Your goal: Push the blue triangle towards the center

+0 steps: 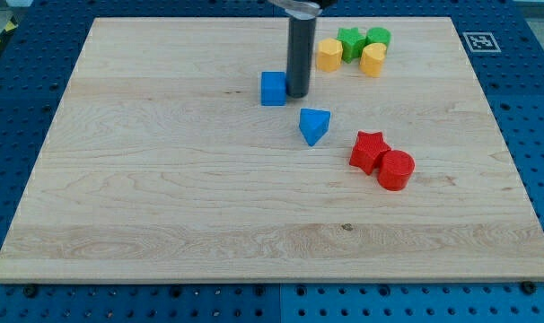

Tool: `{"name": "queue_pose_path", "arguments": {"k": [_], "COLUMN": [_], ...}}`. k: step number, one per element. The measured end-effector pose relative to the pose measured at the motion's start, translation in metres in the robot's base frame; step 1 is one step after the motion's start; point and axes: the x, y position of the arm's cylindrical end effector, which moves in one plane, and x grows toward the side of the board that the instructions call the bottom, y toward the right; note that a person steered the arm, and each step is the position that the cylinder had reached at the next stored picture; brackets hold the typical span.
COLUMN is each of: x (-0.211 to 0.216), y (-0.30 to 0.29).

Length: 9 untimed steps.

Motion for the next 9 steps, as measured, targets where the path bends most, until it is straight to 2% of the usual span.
{"name": "queue_pose_path", "arguments": {"k": [1, 2, 3, 5, 7, 9], "x": [0.0, 0.0, 0.0, 0.067, 0.093, 0.087], "y": [-0.014, 0.007, 0.053, 0.097, 0.08, 0.057]}}
